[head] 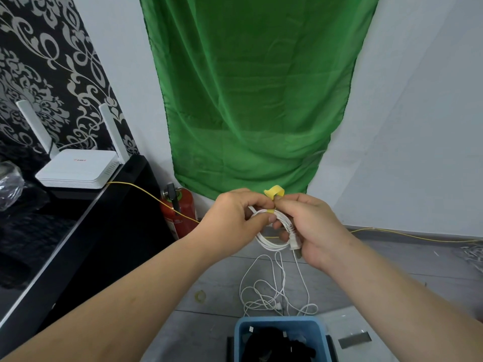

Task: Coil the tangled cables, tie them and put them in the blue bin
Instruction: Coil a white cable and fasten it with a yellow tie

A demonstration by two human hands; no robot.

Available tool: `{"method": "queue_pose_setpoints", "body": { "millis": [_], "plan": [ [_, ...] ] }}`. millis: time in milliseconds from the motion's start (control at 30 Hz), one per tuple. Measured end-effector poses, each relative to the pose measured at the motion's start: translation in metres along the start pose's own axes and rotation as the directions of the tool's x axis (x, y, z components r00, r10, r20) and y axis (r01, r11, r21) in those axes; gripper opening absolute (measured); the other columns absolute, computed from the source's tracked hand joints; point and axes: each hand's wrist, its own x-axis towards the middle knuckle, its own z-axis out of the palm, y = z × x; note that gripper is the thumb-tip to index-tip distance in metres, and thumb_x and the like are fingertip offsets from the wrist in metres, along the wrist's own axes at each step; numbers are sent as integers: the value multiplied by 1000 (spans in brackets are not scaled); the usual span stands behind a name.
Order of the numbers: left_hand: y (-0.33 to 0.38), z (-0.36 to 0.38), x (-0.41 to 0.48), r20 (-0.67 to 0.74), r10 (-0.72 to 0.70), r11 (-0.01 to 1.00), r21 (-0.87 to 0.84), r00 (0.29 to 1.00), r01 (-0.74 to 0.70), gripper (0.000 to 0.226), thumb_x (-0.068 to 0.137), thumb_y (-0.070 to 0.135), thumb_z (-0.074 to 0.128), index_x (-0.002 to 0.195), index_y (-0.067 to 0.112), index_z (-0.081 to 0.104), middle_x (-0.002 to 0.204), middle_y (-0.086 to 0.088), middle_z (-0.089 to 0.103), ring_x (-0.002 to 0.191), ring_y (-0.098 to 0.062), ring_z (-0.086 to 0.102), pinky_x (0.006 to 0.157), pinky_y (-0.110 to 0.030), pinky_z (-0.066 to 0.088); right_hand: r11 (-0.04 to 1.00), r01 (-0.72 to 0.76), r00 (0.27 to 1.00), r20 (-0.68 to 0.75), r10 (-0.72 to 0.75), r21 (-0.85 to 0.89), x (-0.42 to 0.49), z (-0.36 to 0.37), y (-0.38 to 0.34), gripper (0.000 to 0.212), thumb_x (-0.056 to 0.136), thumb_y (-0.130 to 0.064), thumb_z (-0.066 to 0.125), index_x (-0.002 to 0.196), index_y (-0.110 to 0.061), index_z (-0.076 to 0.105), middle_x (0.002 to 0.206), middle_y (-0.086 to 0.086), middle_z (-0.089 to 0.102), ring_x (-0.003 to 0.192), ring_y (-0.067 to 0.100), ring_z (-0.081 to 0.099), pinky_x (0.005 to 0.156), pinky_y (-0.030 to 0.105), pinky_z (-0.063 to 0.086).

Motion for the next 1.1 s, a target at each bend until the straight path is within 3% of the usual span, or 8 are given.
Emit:
{"method": "queue_pose_setpoints", "body": {
  "millis": [133,367,533,667,800,900,1033,1100],
  "plan": [
    [3,-4,0,87,17,999,36,996,-20,11,93,10,70,98,18,73,95,2,65,67,-22,66,56,-11,39,1000,7,1000,-5,-7,8,2,-2,1,4,92,-8,71,89,-6,69,64,13,66,48,16,59,42,23,38],
    [7,-3,-2,-62,-159,980,-135,985,149,11,88,6,75,80,13,79,61,13,68,48,-7,57,51,-13,41,977,174,985,20,-173,-124,-4,2,4,9,94,-10,71,86,-5,72,67,7,71,58,20,65,51,29,49],
    [19,-15,-4,-62,-275,893,-386,959,231,4,88,5,76,91,5,80,75,-19,74,38,-1,54,41,-13,38,880,378,926,101,-365,-288,-5,-2,-1,2,91,-13,76,89,-13,77,73,6,75,68,16,70,59,31,53],
    [14,-17,-4,-63,-333,838,-478,941,264,4,84,1,79,87,4,79,74,-23,73,57,-17,68,52,-25,51,876,355,932,197,-305,-325,-9,-4,-4,4,89,-19,79,92,-17,80,79,9,77,68,19,70,60,34,51],
    [11,-17,-6,-47,-399,768,-563,916,305,6,83,-4,79,87,0,76,81,-27,73,64,-26,69,57,-28,58,937,259,952,228,-206,-235,-8,-4,-3,14,95,-16,68,94,-11,81,90,21,77,92,35,76,86,55,57],
    [13,-17,-7,-51,-407,746,-595,912,299,8,83,-4,79,90,-1,76,81,-27,73,66,-28,68,60,-33,57,977,177,957,251,-143,-121,-7,-4,-1,12,93,-11,71,95,-2,78,92,25,76,85,32,75,81,46,61],
    [13,-17,-6,-57,-414,750,-587,909,305,10,81,2,84,88,2,78,83,-25,75,71,-34,65,71,-62,53,982,177,952,264,-155,-61,-5,-9,-1,23,77,-7,79,97,2,76,93,27,75,75,28,72,69,35,63],
    [13,-17,-6,-35,-413,745,-588,910,315,8,80,3,84,85,3,78,81,-25,74,69,-33,62,68,-54,50,973,205,950,262,-171,-109,-4,-11,-2,17,77,-3,80,94,0,78,88,26,75,69,24,71,62,28,60]
  ]
}}
